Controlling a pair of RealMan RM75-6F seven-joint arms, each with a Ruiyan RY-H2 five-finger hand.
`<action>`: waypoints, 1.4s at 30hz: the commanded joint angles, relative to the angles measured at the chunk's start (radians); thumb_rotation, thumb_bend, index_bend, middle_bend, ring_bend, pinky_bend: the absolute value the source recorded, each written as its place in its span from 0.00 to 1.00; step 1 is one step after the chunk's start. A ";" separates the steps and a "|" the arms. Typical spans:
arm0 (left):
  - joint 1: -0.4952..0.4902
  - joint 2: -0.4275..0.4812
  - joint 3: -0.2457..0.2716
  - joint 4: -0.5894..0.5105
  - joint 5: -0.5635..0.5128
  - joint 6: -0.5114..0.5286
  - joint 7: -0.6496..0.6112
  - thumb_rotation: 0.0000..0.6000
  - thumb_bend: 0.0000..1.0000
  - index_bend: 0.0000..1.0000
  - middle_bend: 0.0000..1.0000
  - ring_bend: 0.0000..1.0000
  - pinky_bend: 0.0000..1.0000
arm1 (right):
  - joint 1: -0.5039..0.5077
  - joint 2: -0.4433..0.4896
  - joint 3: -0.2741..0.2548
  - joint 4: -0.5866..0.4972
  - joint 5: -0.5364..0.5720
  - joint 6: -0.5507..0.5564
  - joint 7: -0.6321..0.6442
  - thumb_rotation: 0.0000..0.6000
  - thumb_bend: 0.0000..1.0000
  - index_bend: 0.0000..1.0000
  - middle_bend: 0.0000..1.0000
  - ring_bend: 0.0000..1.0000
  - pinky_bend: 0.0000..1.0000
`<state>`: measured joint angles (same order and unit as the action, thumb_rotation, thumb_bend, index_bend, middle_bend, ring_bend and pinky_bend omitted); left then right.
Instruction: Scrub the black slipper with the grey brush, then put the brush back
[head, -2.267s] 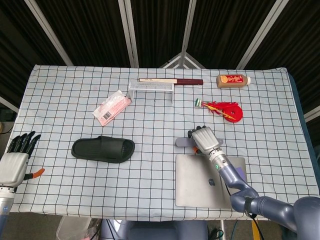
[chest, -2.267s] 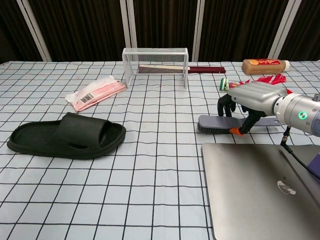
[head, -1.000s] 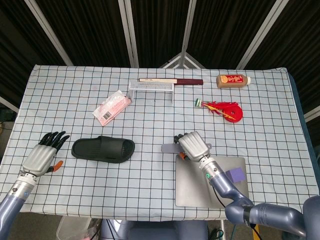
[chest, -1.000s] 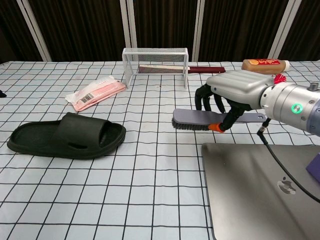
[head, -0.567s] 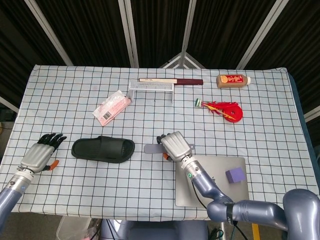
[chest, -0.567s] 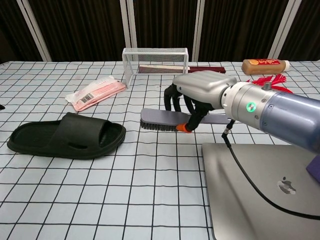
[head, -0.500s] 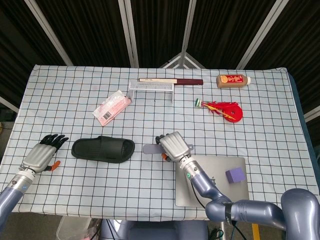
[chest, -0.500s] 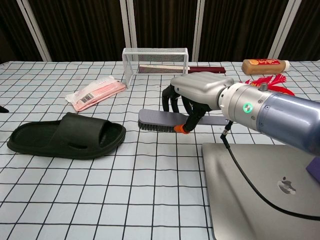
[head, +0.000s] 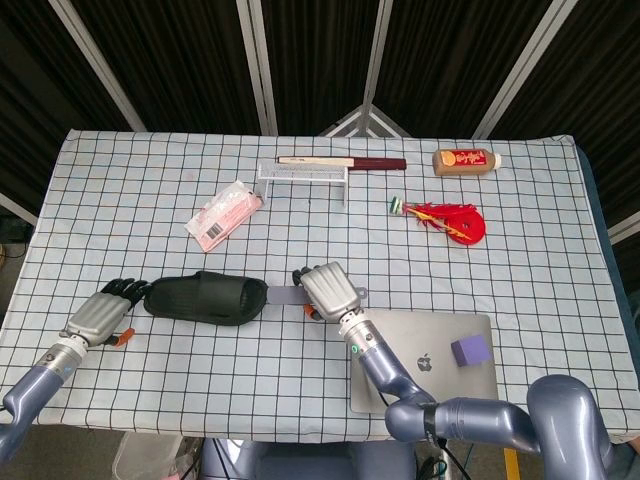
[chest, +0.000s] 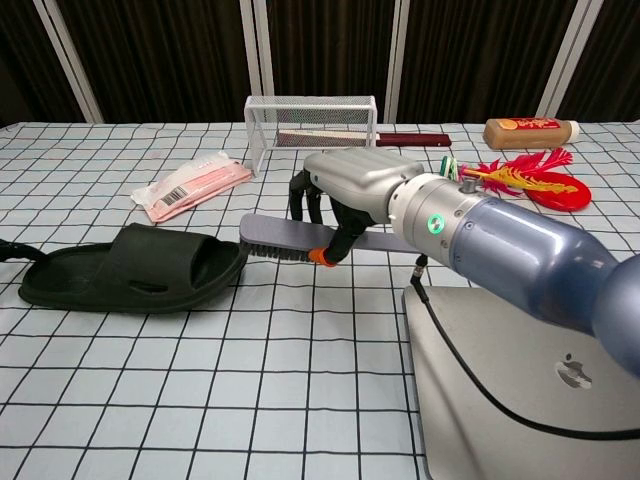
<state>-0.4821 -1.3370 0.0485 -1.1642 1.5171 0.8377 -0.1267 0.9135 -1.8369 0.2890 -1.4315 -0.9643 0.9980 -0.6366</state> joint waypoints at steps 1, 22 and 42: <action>-0.016 -0.018 0.007 0.027 0.005 -0.019 -0.019 1.00 0.55 0.00 0.04 0.00 0.01 | 0.015 -0.026 0.014 0.012 0.009 0.020 -0.012 1.00 0.69 0.68 0.65 0.56 0.62; -0.026 0.030 0.026 -0.056 0.087 0.135 -0.029 1.00 0.58 0.00 0.03 0.00 0.01 | 0.054 -0.084 0.019 -0.017 0.052 0.096 -0.140 1.00 0.69 0.68 0.65 0.56 0.62; -0.067 -0.004 0.055 -0.039 0.079 0.042 -0.019 1.00 0.62 0.00 0.06 0.00 0.01 | 0.073 -0.113 0.020 -0.007 0.059 0.101 -0.151 1.00 0.70 0.68 0.65 0.56 0.62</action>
<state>-0.5468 -1.3373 0.1018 -1.2070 1.5991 0.8857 -0.1470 0.9866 -1.9495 0.3090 -1.4389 -0.9052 1.0992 -0.7875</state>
